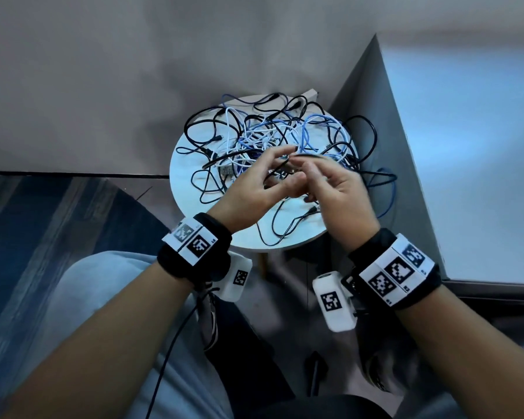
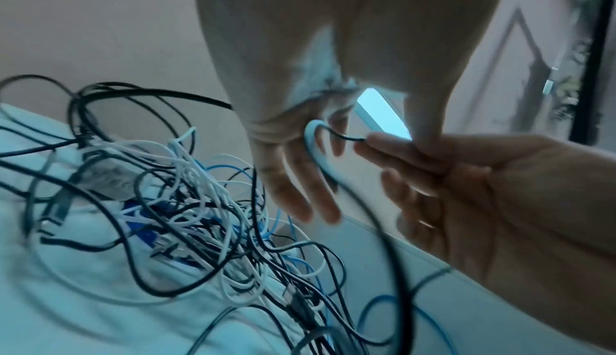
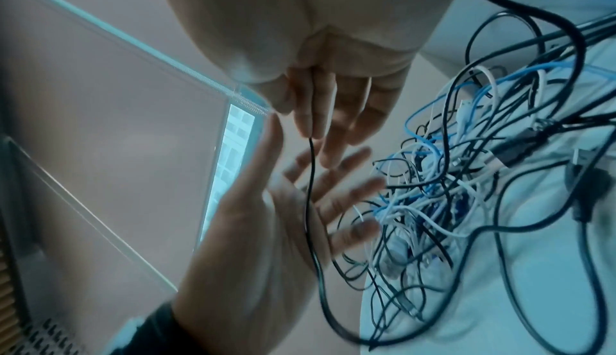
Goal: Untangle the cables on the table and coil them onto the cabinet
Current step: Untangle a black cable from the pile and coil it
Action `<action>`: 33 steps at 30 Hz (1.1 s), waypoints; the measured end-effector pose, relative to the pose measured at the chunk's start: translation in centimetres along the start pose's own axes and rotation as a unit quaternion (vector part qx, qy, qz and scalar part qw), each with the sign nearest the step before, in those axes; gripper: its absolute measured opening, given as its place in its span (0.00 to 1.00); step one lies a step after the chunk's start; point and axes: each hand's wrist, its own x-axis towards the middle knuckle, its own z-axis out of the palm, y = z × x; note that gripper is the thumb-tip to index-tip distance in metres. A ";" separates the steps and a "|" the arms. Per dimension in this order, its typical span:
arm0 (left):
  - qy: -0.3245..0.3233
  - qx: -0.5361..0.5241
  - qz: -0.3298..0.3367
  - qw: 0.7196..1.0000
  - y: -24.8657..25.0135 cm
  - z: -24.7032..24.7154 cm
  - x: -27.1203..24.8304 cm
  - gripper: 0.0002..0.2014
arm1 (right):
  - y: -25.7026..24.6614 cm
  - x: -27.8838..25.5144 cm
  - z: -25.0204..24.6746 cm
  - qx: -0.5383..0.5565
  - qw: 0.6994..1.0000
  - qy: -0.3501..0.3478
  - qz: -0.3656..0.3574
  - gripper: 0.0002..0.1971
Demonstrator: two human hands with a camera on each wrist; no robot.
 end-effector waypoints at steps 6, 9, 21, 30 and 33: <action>0.073 -0.102 0.004 0.992 0.3 -1.2 0.3 0.12 | -1.4 1.2 -1.7 0.040 0.998 0.050 0.000 0.17; 0.108 -0.226 0.002 0.968 1.0 -1.1 0.6 0.16 | -0.8 0.9 -1.7 0.016 0.996 -0.061 0.055 0.28; 0.038 -0.209 -0.008 0.977 0.8 -1.0 0.6 0.35 | 0.3 -0.7 0.0 -0.113 0.986 -0.118 0.034 0.03; -0.058 0.170 0.023 0.983 -2.0 0.8 0.6 0.09 | -6.7 0.0 -2.7 0.235 0.964 -0.036 -0.118 0.06; -0.017 0.084 -0.013 0.996 -1.7 0.6 0.9 0.08 | -7.3 0.1 -3.2 0.228 0.967 -0.016 -0.115 0.05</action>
